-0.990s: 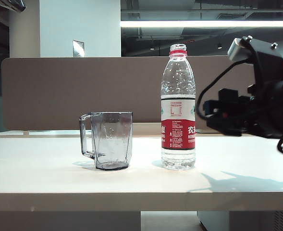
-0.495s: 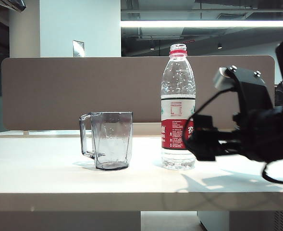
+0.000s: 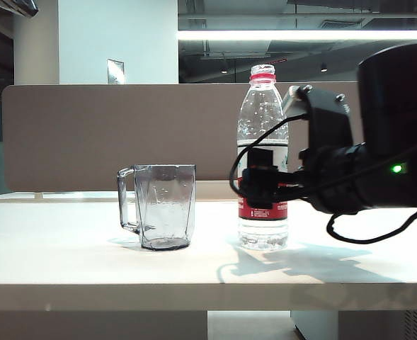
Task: Pick up the mineral water bottle on the table and pour water into the mug until it's full.
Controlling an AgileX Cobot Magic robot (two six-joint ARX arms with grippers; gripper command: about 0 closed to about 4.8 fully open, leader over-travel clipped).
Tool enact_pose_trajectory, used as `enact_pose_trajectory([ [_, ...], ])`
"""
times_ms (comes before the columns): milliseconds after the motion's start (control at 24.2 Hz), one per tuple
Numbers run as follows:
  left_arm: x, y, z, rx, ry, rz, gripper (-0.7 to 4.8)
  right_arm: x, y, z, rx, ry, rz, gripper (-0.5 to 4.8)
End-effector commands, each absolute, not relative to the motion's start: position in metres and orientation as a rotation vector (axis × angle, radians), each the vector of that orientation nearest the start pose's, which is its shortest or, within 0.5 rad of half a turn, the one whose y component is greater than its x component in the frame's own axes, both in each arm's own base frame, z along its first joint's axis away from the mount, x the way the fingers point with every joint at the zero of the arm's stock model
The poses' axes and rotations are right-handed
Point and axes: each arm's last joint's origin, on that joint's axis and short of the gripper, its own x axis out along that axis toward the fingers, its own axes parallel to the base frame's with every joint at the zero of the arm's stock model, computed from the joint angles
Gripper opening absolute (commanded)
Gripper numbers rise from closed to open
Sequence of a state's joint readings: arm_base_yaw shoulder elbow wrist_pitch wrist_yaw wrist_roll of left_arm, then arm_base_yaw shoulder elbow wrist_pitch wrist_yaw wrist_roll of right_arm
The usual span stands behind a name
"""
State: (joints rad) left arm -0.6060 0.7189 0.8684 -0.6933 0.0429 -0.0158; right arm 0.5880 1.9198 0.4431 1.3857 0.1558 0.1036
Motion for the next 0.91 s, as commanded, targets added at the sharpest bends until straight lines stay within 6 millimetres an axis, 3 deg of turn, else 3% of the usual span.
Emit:
enact_pose_trajectory([
  [41,0.112,-0.079,0.325,0.138,0.52,-0.633,-0.05,0.251,0.162,0.106,0.077,0.077,0.431,4.79],
  [412,0.112,-0.079,0.325,0.138,0.52,-0.633,-0.05,0.264,0.171,0.106,0.082,0.064,0.427,4.71],
  [619,0.112,-0.079,0.325,0.138,0.52,-0.633,-0.05,0.264,0.17,0.104,0.077,0.077,0.425,3.43],
  [742,0.112,-0.079,0.325,0.138,0.52,-0.633,-0.05,0.264,0.17,0.104,0.075,0.077,0.425,3.01],
  [866,0.112,-0.079,0.325,0.138,0.52,-0.633,-0.05,0.264,0.17,0.104,0.05,0.072,0.425,2.95],
  [907,0.112,-0.079,0.325,0.138,0.52,-0.633,-0.05,0.264,0.17,0.104,0.014,0.064,0.426,2.44],
])
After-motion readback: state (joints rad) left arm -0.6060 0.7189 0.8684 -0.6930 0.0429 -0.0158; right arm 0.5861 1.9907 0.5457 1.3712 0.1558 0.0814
